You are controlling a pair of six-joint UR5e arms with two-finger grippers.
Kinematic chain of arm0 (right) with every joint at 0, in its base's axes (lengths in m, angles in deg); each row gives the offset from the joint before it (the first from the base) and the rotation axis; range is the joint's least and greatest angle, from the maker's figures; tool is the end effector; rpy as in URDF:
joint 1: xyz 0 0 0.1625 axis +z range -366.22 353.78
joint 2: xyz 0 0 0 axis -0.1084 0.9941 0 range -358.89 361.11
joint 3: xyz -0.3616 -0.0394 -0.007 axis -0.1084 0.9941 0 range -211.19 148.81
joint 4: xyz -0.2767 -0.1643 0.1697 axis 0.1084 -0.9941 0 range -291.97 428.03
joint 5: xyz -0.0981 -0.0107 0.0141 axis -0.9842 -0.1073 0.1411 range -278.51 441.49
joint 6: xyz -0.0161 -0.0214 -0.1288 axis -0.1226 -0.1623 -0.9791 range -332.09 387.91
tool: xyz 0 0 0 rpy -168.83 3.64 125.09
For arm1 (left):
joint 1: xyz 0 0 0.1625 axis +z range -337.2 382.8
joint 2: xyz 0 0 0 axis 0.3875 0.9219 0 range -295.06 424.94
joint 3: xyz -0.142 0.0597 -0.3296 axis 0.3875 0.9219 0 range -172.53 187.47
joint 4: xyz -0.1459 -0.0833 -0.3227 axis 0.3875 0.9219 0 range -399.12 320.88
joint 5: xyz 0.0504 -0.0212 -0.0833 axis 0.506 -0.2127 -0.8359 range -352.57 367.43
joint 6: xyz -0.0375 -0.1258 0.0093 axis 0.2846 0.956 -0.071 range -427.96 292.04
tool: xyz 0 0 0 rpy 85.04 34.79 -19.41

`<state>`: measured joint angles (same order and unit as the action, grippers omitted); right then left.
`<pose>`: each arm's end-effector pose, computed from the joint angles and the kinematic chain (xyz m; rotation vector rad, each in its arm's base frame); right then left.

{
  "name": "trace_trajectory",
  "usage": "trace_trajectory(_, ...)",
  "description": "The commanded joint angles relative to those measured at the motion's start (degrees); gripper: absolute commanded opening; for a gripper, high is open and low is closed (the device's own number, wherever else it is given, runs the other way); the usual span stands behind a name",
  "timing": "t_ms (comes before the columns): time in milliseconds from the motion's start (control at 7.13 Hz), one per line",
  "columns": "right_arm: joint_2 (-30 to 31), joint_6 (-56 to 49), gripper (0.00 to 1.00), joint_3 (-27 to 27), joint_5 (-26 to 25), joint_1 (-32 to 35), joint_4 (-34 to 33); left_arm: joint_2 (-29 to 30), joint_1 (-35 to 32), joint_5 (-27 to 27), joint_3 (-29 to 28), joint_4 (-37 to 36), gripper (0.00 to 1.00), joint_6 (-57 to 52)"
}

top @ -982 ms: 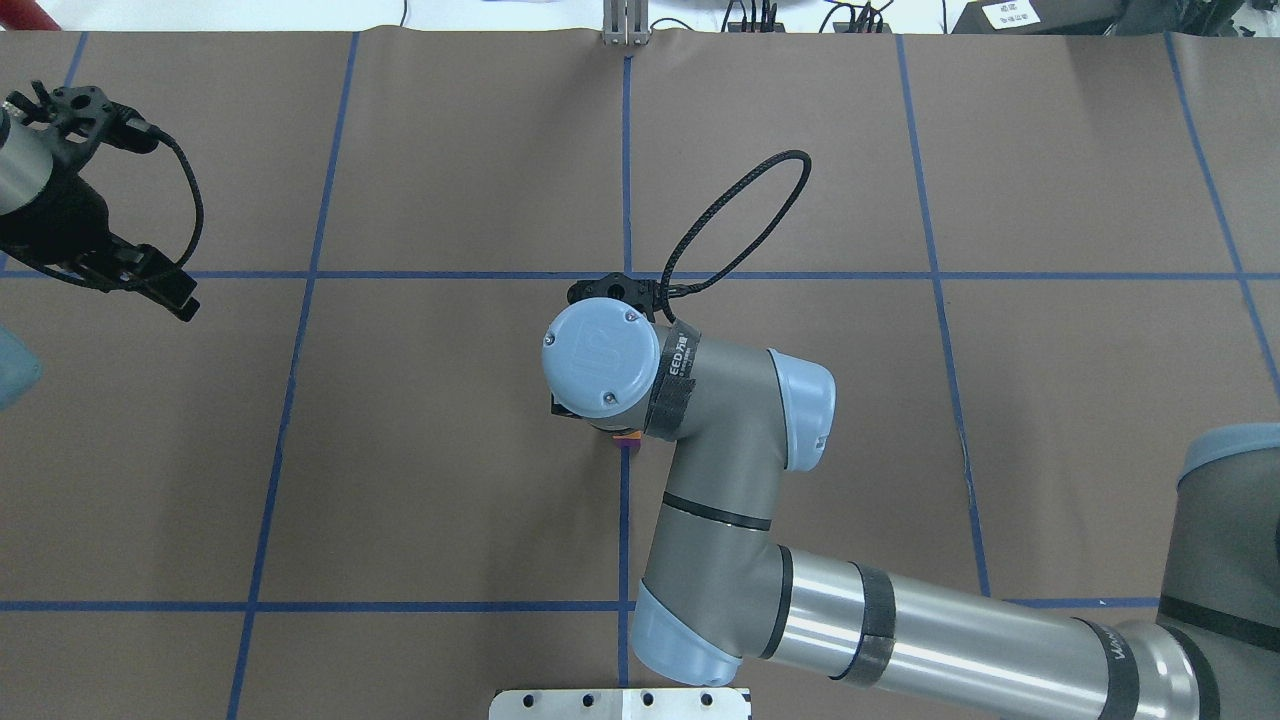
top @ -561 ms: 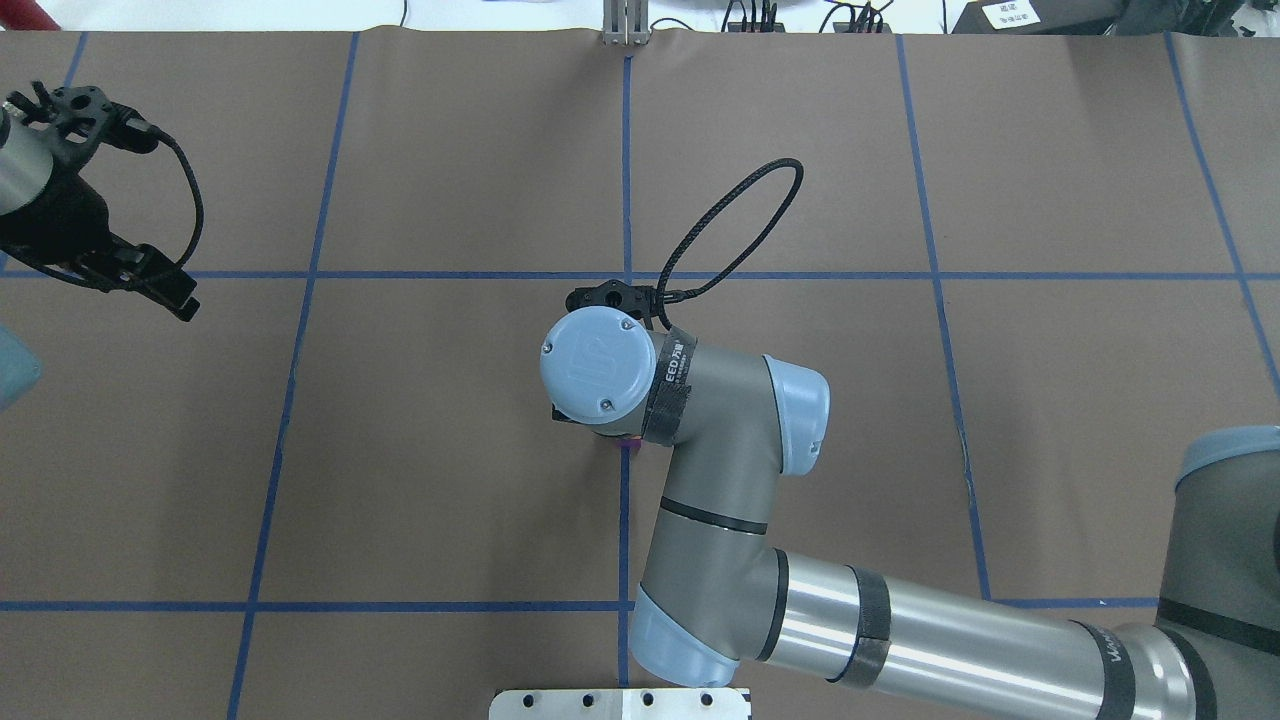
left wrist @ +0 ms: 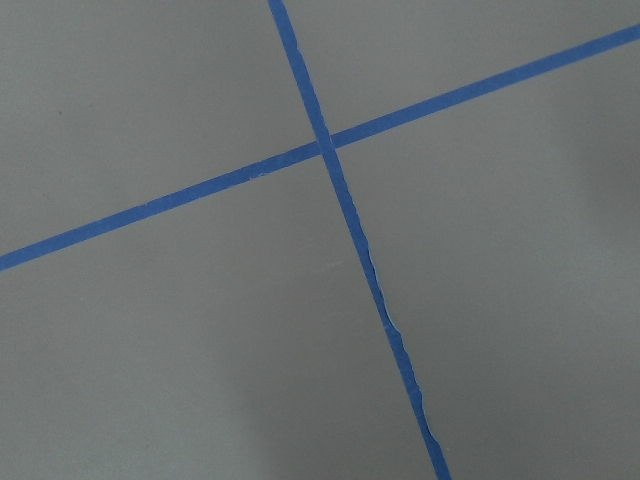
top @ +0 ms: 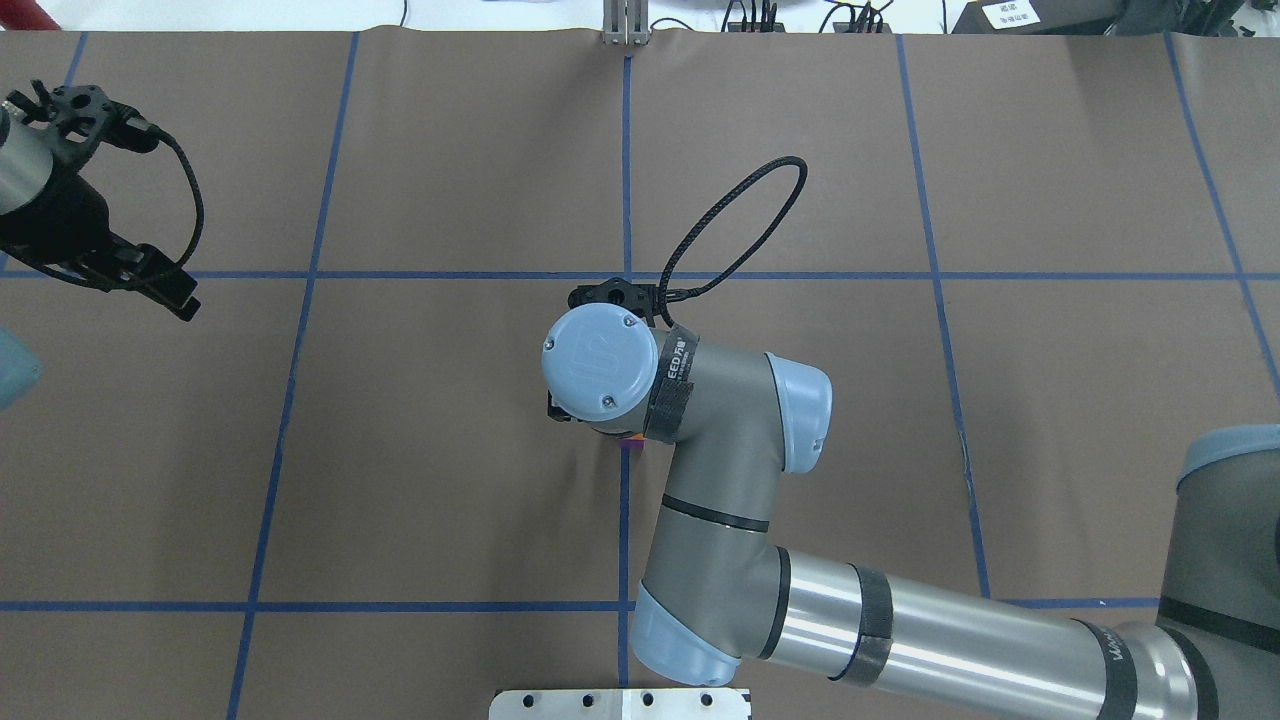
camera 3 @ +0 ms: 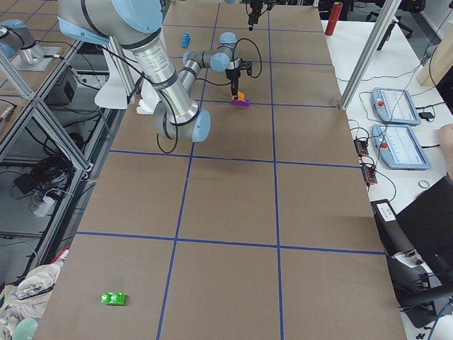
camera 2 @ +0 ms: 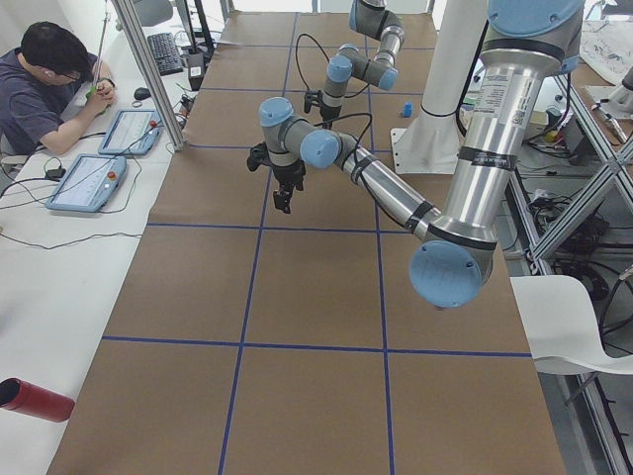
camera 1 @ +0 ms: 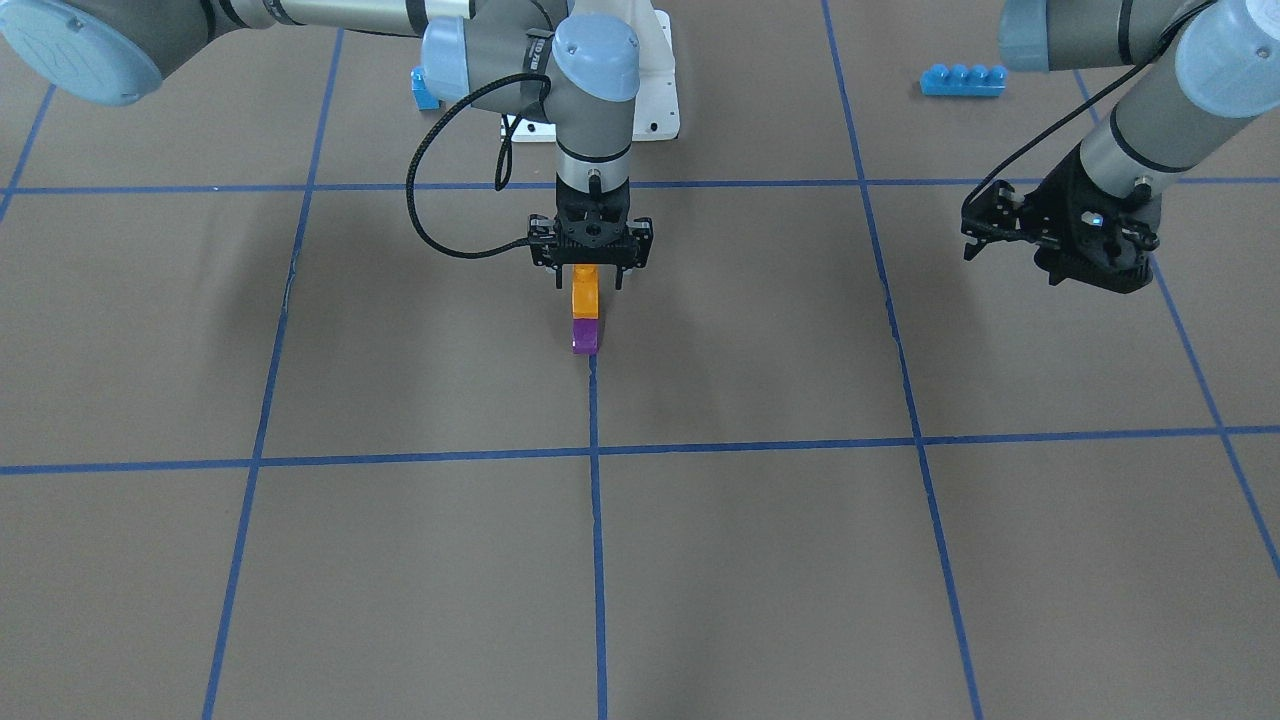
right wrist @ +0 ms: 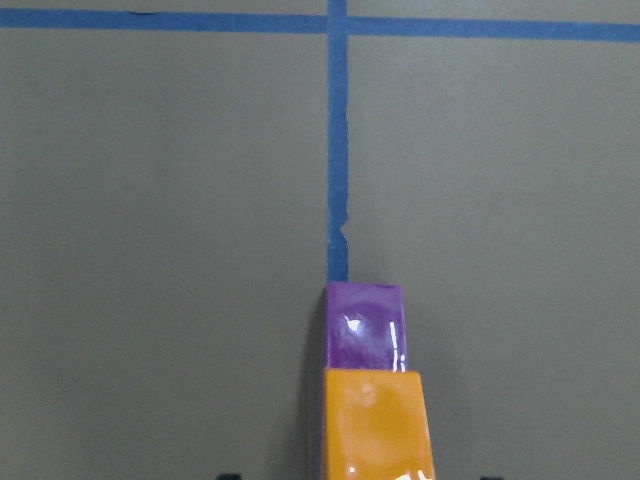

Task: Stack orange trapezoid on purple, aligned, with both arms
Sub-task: 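Lower the orange trapezoid onto the purple block and align it, then open the right gripper and raise it away from the stack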

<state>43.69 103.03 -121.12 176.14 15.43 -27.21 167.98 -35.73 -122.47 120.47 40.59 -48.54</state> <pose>-0.5674 -0.3571 0.1902 0.1567 -0.7219 0.0830 0.2137 -0.4430 0.3655 0.0955 0.8069 0.3551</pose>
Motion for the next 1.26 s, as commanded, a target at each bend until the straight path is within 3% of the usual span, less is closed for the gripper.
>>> trace_trajectory(0,-0.13,-0.5,0.99,-1.73,2.53,2.67,-0.48,-0.02,0.0,0.09,0.12,0.0,1.0,0.0)
trace_trajectory(280,0.83,-3.03,1.0,-4.71,12.44,11.61,-2.39,-0.9,-0.44,0.52,0.12,0.09,1.0,-1.05)
trace_trajectory(421,2.84,-10.19,1.0,-8.82,15.1,15.74,-7.37,-1.77,-2.01,0.53,-0.05,0.18,1.0,-3.4)
trace_trajectory(701,15.18,-27.04,1.0,-15.69,22.47,26.71,-8.57,-4.14,-8.84,0.27,-1.89,-0.26,1.0,-13.91)
trace_trajectory(1122,31.29,-62.54,1.0,-15.82,28.03,45.08,-8.48,-7.14,-22.63,0.09,-10.57,-0.35,1.0,-33.86)
